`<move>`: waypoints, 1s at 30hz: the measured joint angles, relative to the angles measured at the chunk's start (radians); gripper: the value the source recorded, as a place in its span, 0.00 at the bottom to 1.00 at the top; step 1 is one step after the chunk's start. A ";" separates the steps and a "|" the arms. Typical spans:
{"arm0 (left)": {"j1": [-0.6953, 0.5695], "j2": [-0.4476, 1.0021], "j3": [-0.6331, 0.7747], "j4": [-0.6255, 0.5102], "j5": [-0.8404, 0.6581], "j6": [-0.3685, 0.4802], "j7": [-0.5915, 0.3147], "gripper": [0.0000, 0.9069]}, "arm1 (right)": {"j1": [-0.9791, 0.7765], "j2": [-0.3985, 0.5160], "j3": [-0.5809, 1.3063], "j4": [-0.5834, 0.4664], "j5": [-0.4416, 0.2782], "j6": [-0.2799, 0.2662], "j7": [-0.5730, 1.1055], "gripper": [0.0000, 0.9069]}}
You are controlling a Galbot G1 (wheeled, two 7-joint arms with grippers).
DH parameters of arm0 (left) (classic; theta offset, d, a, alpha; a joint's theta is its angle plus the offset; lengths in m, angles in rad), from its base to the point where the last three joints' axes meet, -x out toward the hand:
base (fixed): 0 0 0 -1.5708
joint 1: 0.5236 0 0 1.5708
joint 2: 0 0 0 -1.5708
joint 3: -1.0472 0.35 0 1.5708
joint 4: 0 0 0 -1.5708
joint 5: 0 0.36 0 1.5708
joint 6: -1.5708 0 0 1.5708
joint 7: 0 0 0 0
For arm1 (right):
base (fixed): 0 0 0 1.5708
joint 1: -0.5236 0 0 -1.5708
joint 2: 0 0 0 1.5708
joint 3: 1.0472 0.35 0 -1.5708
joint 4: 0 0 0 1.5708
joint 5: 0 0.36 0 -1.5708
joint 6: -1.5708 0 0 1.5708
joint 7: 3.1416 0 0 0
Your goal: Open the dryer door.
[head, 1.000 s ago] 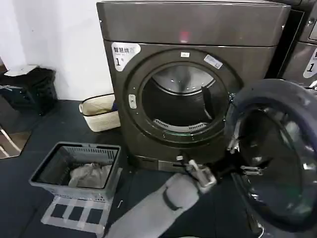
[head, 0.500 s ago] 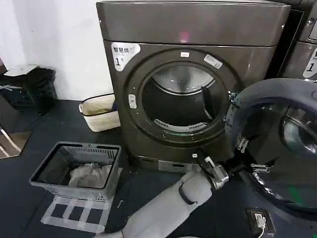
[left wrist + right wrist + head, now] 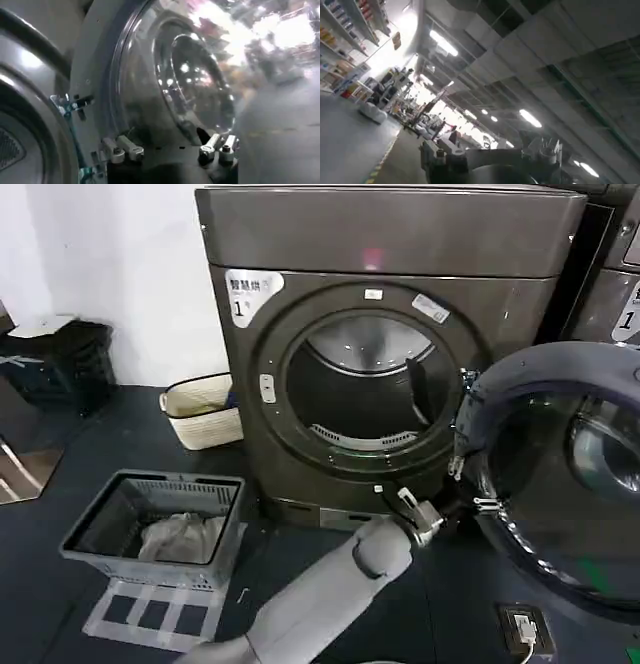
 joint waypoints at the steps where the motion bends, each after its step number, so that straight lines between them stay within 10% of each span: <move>1: 0.003 0.000 0.000 -0.008 -0.005 0.005 0.014 1.00 | 0.000 0.000 -0.002 0.002 0.003 0.000 -0.007 1.00; 14: 0.130 0.016 -0.043 -0.421 -0.214 0.150 0.099 1.00 | 0.008 -0.079 -0.043 -0.052 0.038 -0.016 -0.059 1.00; 30: 0.585 0.637 -0.543 -0.917 -0.303 0.293 -0.002 1.00 | 0.034 -0.227 -0.123 -0.140 0.044 0.008 -0.056 1.00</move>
